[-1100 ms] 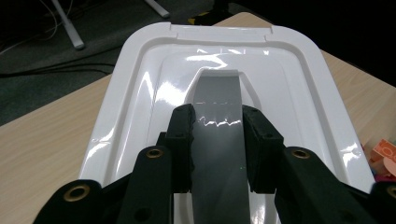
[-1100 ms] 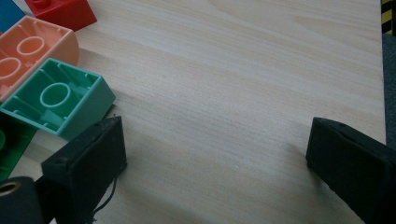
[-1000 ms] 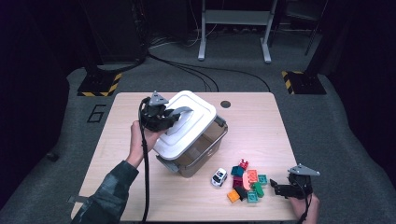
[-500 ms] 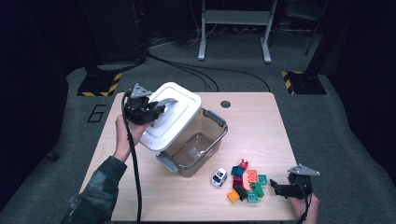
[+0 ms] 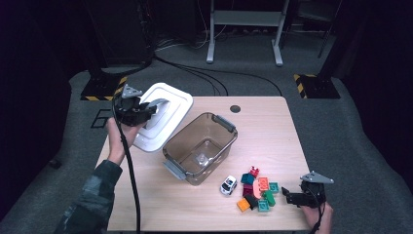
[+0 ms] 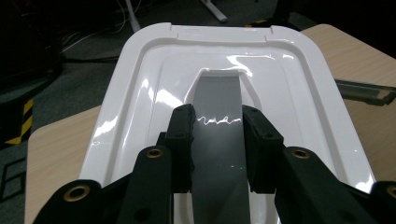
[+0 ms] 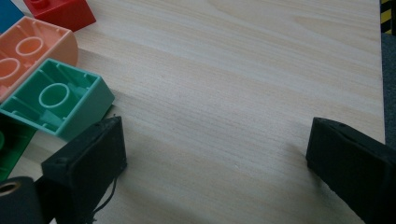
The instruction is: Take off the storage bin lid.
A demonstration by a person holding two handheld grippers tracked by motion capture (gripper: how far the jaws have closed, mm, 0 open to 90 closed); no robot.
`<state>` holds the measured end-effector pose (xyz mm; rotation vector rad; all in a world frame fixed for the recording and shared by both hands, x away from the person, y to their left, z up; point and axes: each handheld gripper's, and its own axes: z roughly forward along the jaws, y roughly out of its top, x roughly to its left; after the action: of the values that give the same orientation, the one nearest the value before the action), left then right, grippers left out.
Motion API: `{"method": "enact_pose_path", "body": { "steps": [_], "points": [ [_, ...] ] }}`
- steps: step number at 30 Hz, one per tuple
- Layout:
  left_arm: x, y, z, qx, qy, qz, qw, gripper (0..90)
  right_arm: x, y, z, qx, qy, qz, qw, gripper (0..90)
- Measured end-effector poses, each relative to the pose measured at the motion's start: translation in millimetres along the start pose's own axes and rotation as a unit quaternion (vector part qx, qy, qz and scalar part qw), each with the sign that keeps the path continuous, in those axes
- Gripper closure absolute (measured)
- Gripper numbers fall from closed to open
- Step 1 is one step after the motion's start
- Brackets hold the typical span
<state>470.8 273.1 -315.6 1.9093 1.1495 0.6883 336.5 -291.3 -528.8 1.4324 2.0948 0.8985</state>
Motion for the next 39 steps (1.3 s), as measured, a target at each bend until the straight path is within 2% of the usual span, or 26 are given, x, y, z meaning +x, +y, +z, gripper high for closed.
{"method": "enact_pose_path", "body": {
  "steps": [11,16,23,26,32,39],
  "points": [
    [31.1,-15.8,4.7,0.009,0.033,-0.025,0.9991,66.9,0.1,0.0,0.1,0.0,-0.002,0.003,1.0,4.1],
    [43.6,-27.7,11.7,0.017,0.053,-0.036,0.9978,66.9,0.1,0.0,0.1,0.0,-0.002,0.003,1.0,4.1],
    [61.1,-47.8,21.4,0.033,0.063,-0.06,0.9956,66.9,0.1,0.0,0.1,0.0,-0.002,0.004,1.0,4.1],
    [66.1,-54.7,24.8,0.035,0.066,-0.071,0.9946,66.9,0.1,0.0,0.1,0.0,-0.002,0.004,1.0,4.1],
    [72.6,-67.4,31.9,0.052,0.073,-0.079,0.9928,66.9,0.2,0.0,0.1,0.0,-0.003,0.004,1.0,4.1],
    [75.4,-86.4,46.3,0.068,0.08,-0.097,0.9898,66.9,0.1,0.0,0.1,0.0,-0.003,0.003,1.0,4.1]
  ]
}}
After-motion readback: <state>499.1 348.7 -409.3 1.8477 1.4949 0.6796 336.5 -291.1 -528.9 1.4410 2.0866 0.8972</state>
